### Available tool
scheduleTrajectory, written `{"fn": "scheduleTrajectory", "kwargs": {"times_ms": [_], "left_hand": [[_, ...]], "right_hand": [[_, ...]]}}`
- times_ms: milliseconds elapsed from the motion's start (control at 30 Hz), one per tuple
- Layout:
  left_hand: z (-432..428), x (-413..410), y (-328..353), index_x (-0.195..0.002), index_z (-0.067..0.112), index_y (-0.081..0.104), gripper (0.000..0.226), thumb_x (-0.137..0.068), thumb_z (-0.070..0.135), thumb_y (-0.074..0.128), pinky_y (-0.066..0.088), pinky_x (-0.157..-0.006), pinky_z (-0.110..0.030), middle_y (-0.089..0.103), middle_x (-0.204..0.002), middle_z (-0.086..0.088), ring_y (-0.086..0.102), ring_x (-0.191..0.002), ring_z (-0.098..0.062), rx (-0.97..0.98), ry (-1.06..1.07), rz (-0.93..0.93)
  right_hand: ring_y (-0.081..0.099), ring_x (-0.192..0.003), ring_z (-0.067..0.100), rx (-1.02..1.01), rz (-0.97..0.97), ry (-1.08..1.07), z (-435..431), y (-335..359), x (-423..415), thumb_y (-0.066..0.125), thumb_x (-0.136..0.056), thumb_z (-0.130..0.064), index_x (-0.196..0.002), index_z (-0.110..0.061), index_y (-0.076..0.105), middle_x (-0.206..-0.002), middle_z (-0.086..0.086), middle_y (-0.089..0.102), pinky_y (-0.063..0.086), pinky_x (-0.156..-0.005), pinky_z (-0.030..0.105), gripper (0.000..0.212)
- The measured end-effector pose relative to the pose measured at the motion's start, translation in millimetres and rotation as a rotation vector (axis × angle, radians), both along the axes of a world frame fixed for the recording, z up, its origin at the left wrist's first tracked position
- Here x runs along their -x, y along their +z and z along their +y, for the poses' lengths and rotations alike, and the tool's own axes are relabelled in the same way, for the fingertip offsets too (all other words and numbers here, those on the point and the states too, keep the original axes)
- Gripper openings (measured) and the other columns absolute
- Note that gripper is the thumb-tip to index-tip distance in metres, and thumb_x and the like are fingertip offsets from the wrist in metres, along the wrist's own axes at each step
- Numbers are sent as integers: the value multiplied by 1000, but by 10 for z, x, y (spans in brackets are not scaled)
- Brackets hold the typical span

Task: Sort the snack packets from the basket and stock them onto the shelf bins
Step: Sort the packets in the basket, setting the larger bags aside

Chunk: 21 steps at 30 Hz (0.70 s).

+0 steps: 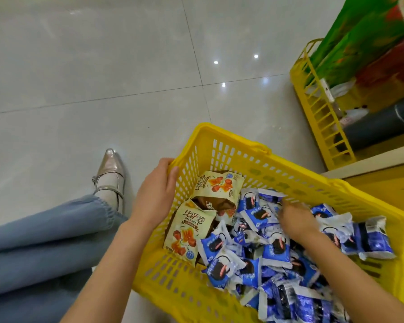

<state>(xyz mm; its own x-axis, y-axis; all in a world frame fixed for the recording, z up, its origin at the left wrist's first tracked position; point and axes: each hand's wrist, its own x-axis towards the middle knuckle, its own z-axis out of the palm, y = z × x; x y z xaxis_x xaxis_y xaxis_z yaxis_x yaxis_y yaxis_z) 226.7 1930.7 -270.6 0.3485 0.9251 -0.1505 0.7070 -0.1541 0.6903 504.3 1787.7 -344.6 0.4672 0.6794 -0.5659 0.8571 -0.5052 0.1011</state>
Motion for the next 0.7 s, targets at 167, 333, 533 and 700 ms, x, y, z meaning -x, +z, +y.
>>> {"fn": "scheduleTrajectory", "kwargs": {"times_ms": [167, 333, 533, 700], "left_hand": [[-3, 10, -55, -113, 23, 48, 29, -98, 41, 31, 38, -59, -18, 52, -80, 18, 50, -72, 5, 0, 3, -25], [22, 8, -65, -112, 25, 46, 27, -98, 42, 30, 35, -57, -17, 52, -83, 18, 49, -73, 6, 28, -9, -21], [22, 23, -35, -107, 23, 47, 25, -99, 41, 31, 42, -64, -32, 60, -88, 6, 56, -78, -11, 46, -11, -43], [19, 24, -7, -111, 20, 49, 30, -99, 41, 31, 45, -71, -34, 59, -90, 5, 57, -83, -16, 73, -10, -39]], "right_hand": [[59, -106, 25, 75, -1, -6, 81, -62, -22, 40, -98, -36, -116, -13, 57, -116, 10, 64, 44, -81, 27, 34], [64, -90, 24, -20, 53, -72, 48, -2, 28, 47, -96, -34, -100, -19, 67, -98, 7, 71, 38, -66, 25, 26], [60, -87, 26, -273, -17, 38, -36, 277, 242, 52, -92, -21, -80, -17, 65, -86, 7, 67, 36, -68, 31, 19], [54, -95, 25, -345, -33, 157, -94, 601, 329, 51, -92, -16, -99, -14, 63, -99, 5, 65, 35, -77, 34, 14]]}}
